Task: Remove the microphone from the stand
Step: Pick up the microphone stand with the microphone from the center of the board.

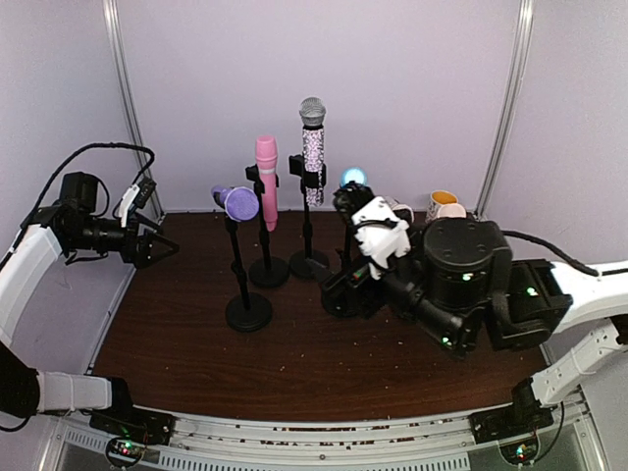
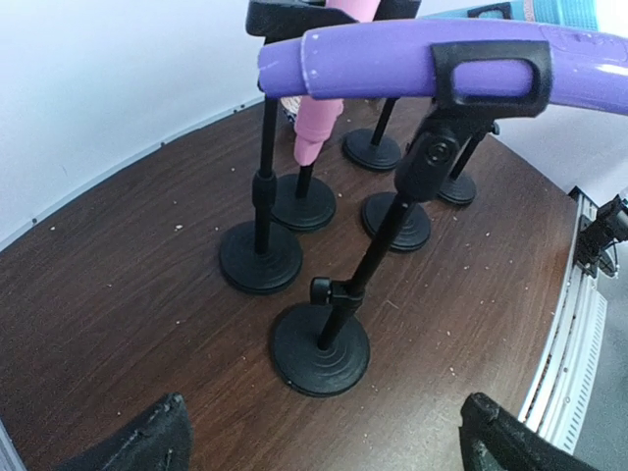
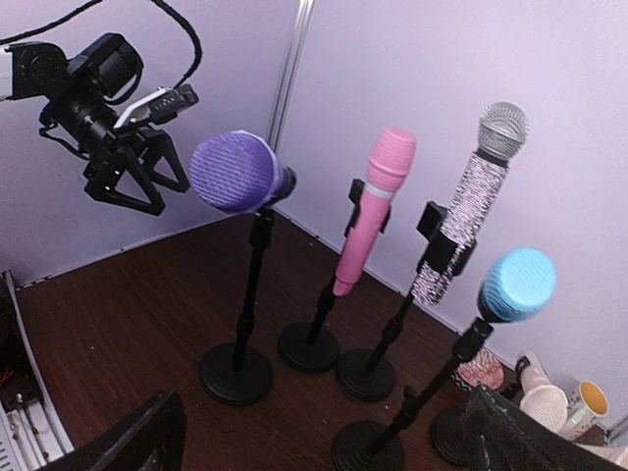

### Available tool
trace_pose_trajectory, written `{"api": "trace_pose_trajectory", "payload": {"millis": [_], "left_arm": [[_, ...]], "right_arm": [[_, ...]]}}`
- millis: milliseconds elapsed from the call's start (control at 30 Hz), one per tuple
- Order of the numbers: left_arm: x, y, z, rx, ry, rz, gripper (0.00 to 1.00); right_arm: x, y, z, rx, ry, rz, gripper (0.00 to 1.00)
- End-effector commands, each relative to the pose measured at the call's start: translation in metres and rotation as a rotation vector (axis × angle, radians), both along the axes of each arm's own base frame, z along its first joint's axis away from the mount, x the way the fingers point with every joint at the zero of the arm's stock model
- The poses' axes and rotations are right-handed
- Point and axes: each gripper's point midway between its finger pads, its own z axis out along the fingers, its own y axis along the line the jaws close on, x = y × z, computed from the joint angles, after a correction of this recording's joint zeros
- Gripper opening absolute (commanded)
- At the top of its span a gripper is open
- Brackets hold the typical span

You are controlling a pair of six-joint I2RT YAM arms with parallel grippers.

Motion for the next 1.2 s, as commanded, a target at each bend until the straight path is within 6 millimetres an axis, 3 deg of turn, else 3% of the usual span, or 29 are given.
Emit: {"api": "trace_pose_trajectory", "payload": {"millis": [0,133,300,567,900,1033,1167], "left_arm": [[-0.012,-0.011,0.023,-0.037,-0.067,-0.056,0.98],[-0.016,-0.012,0.033,-0.030,-0.098,-0.061,0.98],[-0.023,-0.016,0.036,-0.044,-0.095,-0.091,0.97],[-0.028,-0.026,0.027,-0.059,-0.097,-0.120,0.95],[-0.019,-0.044,0.035,-0.086,-0.105,-0.132,0.87],[-0.008,-0.055,0.037,-0.104,-0.103,-0.116,0.79],[0.005,-0.065,0.039,-0.141,-0.091,-0.118,0.66]], "right_arm": [[0.003,0.061,0.033,0.144,-0.032,0.165,1.00],[0.016,0.105,0.029,0.165,-0.043,0.212,1.00],[0.034,0.127,0.042,0.219,-0.075,0.208,1.00],[0.066,0.144,0.039,0.258,-0.084,0.165,0.99],[0.094,0.153,0.023,0.265,-0.075,0.110,0.81],[0.098,0.155,0.023,0.275,-0.080,0.105,0.74],[0.098,0.156,0.026,0.287,-0.084,0.103,0.60]]}}
